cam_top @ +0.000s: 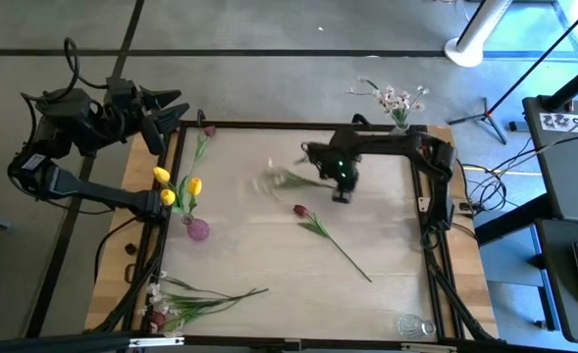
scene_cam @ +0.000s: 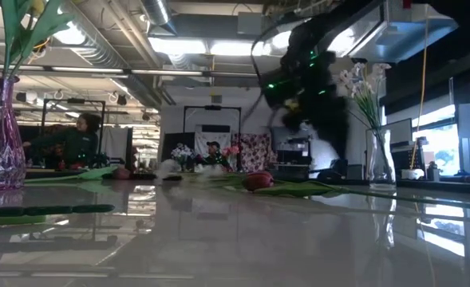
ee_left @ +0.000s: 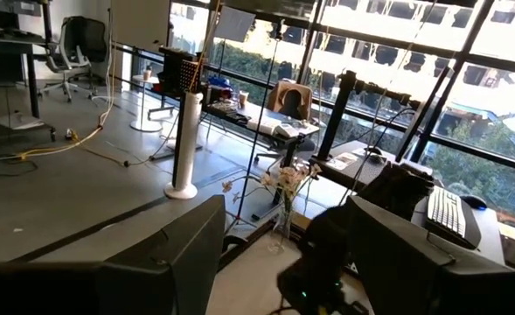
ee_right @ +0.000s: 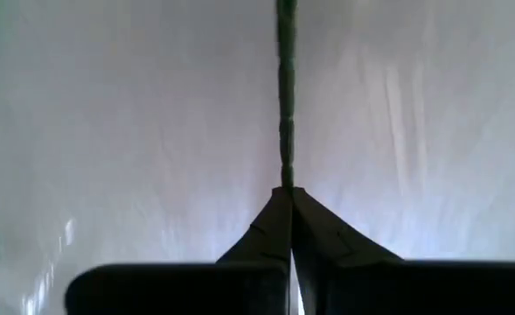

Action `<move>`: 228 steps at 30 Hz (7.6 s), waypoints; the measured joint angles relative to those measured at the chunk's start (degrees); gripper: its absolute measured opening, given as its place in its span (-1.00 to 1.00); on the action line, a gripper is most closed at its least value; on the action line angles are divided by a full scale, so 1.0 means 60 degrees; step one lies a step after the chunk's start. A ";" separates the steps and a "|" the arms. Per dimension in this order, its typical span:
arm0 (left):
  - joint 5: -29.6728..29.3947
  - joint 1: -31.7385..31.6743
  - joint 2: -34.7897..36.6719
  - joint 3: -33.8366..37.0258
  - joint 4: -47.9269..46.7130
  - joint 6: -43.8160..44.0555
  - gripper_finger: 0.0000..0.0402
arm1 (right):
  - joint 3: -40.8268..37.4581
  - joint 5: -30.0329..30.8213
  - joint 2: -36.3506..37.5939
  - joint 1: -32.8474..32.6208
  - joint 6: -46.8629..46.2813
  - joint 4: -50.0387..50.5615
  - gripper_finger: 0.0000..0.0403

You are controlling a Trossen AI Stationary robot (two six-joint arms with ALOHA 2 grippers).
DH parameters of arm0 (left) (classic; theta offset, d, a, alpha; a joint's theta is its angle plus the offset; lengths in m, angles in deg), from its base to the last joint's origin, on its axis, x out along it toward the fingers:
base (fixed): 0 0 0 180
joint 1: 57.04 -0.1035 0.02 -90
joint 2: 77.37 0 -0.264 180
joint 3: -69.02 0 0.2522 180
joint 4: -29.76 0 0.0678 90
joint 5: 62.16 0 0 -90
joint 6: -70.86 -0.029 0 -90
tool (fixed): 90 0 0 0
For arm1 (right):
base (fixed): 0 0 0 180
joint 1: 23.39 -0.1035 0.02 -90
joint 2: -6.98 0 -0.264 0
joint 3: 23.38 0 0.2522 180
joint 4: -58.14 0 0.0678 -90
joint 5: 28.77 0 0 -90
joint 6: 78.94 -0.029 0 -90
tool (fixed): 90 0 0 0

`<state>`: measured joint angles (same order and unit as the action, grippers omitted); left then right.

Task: Sort flowers into vase by color
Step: Put the top white flowers into the top transparent flower vase, then put the white flowers into the top transparent flower vase

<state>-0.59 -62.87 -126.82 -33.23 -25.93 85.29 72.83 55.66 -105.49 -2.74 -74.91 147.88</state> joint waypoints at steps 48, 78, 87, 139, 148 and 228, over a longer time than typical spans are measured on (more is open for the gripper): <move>0.0000 -0.0001 0.0000 0.0000 0.0001 0.0000 0.15 | 0.0064 0.1008 -0.0904 -0.1260 0.0301 -0.5275 -0.63; 0.0416 -0.0001 -0.0066 0.0000 0.0444 -0.0029 0.15 | -0.2043 0.4565 0.9208 0.2541 0.0662 -1.0160 -0.95; 0.0495 0.0002 -0.0633 0.0000 0.0520 0.0058 0.15 | -0.4931 0.4223 1.1180 0.4503 0.0125 -1.2110 -0.94; 0.0317 -0.0005 -0.1129 0.0004 0.2723 0.0254 0.15 | -0.8228 0.4965 1.1777 0.4677 0.2145 -1.3583 -0.18; 0.0321 -0.0005 -0.1129 0.0004 0.1958 0.0262 0.15 | -0.5306 0.4560 1.0578 0.4681 -0.0453 -0.8497 0.11; 0.6755 1.0154 -0.7387 0.2186 -0.4145 1.3328 0.15 | 0.2067 0.0493 0.8564 -0.4400 -0.3577 -0.1386 0.31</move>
<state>39.95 -1.95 -171.14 -20.11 -50.80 165.26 85.23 58.62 -54.11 -29.14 -96.37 139.57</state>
